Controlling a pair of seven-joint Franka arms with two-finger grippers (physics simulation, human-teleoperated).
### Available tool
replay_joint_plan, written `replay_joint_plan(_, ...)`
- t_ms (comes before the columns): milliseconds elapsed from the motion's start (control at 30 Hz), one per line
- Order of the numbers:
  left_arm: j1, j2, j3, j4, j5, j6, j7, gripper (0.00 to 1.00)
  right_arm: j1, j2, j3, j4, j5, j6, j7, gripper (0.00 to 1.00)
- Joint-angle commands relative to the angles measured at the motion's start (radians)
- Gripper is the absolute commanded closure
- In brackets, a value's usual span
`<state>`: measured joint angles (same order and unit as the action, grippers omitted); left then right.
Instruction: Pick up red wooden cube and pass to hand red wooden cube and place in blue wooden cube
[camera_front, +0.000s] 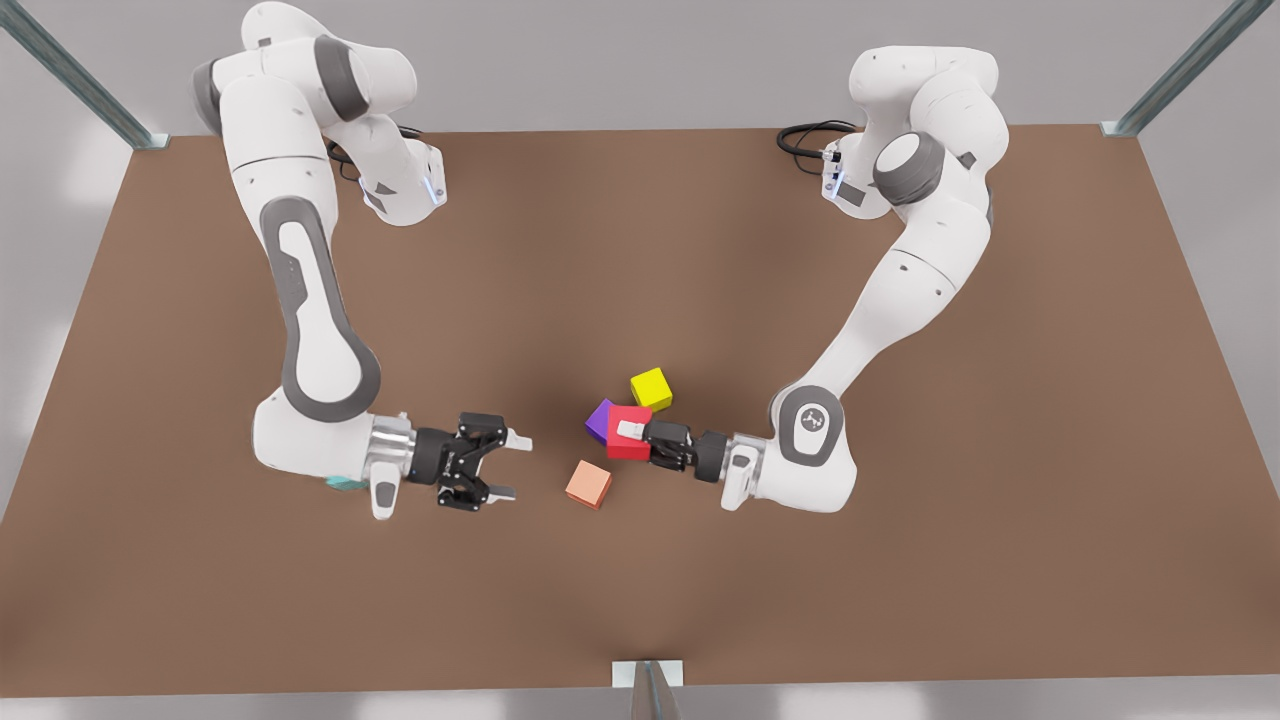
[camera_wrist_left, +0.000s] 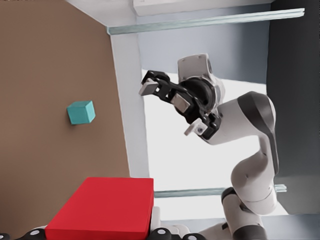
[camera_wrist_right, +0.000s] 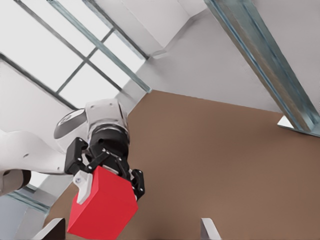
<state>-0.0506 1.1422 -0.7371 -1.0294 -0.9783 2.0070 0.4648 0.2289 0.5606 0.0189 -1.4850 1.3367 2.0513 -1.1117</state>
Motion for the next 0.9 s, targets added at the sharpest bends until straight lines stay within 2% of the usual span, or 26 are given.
replay_joint_plan(0,0.000,-0.002,-0.001,0.000,-0.017,-0.001,0.113,0.34,0.006,-0.013,0.009,-0.012,0.091,0.147,-0.853,0.00)
replay_joint_plan(167,-0.002,-0.002,-0.001,0.000,-0.017,-0.001,0.080,0.34,0.003,-0.036,0.045,-0.098,0.202,0.067,-1.037,0.00)
replay_joint_plan(367,-0.012,-0.001,0.001,0.002,-0.019,0.004,0.011,0.31,-0.008,-0.048,0.056,-0.156,0.245,-0.079,-1.047,0.00)
replay_joint_plan(433,-0.012,-0.001,0.001,0.002,-0.019,0.007,0.006,0.37,-0.008,-0.048,0.070,-0.164,0.245,-0.094,-1.047,0.00)
replay_joint_plan(500,-0.014,-0.001,0.001,0.002,-0.019,0.012,0.005,0.38,-0.006,-0.047,0.070,-0.173,0.246,-0.137,-1.062,0.00)
replay_joint_plan(867,-0.023,-0.006,0.001,0.002,-0.019,0.039,-0.037,0.38,0.003,-0.038,0.084,-0.193,0.288,-0.100,-1.129,0.00)
